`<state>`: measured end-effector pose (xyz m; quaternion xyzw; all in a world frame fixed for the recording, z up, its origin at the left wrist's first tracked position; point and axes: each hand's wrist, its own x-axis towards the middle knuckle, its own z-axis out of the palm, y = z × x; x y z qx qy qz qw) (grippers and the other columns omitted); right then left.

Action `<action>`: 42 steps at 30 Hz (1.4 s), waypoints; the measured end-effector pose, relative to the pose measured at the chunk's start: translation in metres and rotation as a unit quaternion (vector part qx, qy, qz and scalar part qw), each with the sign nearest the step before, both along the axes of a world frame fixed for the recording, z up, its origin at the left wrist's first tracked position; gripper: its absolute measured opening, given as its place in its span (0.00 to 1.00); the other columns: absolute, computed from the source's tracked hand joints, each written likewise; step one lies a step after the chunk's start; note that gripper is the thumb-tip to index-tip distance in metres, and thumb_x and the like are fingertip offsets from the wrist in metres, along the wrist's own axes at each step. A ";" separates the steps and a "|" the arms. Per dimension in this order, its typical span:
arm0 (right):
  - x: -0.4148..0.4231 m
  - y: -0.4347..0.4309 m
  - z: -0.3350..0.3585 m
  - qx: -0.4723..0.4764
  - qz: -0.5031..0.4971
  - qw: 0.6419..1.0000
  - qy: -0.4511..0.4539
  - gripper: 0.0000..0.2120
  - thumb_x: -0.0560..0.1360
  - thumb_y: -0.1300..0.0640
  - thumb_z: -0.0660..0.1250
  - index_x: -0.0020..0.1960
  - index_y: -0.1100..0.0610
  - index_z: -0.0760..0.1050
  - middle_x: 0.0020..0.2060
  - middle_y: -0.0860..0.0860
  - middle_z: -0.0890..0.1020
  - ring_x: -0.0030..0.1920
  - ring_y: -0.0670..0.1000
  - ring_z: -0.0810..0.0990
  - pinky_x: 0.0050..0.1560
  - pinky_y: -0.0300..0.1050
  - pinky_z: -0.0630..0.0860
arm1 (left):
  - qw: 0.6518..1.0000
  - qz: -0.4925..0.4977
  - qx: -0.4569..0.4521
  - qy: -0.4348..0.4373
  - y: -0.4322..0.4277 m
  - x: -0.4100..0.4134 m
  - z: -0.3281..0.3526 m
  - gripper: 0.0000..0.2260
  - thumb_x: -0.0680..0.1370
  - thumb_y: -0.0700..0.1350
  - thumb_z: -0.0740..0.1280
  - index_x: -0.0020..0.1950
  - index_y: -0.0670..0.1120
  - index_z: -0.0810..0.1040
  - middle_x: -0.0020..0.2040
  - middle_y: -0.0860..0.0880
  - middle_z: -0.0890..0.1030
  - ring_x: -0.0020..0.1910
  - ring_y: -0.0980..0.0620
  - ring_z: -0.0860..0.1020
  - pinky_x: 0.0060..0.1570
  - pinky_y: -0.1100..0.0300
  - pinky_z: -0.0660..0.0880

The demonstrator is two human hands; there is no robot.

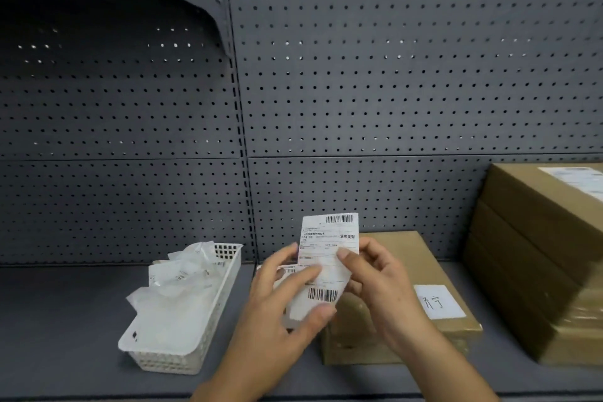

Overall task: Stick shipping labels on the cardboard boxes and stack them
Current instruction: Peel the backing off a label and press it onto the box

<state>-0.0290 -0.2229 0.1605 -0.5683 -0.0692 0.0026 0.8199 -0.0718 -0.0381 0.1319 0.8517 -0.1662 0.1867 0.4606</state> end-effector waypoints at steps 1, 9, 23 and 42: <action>-0.001 -0.009 0.000 -0.003 -0.003 1.000 0.000 0.06 0.79 0.62 0.69 0.55 0.61 0.81 0.53 0.59 0.87 0.51 0.58 0.87 0.53 0.56 0.82 | 0.997 -0.006 -0.061 0.036 -0.005 0.000 0.004 0.23 0.77 0.72 0.61 0.66 0.64 0.79 0.77 0.66 0.62 0.76 0.65 0.64 0.65 0.72 0.67; -0.005 -0.062 0.003 -0.025 0.027 0.999 0.022 0.10 0.80 0.61 0.67 0.60 0.62 0.79 0.60 0.63 0.84 0.59 0.64 0.83 0.62 0.63 0.78 | 0.923 -0.076 -0.327 0.186 -0.042 0.025 0.012 0.22 0.74 0.39 0.76 0.67 0.52 0.80 0.58 0.44 0.84 0.52 0.48 0.85 0.50 0.59 0.82; 0.007 -0.128 0.004 -0.207 0.050 0.976 -0.050 0.33 0.73 0.65 0.77 0.72 0.45 0.72 0.54 0.56 0.84 0.52 0.57 0.84 0.55 0.50 0.83 | 0.927 -0.058 -0.324 0.178 -0.087 0.045 0.008 0.20 0.78 0.39 0.74 0.65 0.52 0.70 0.46 0.38 0.83 0.51 0.37 0.85 0.59 0.37 0.80; 0.055 -0.143 -0.005 -0.156 0.037 0.986 -0.036 0.15 0.81 0.65 0.65 0.61 0.51 0.83 0.59 0.50 0.85 0.57 0.53 0.86 0.63 0.56 0.81 | 0.952 -0.039 -0.251 0.169 -0.090 0.085 0.012 0.16 0.79 0.41 0.73 0.57 0.50 0.67 0.53 0.42 0.87 0.54 0.38 0.85 0.62 0.34 0.77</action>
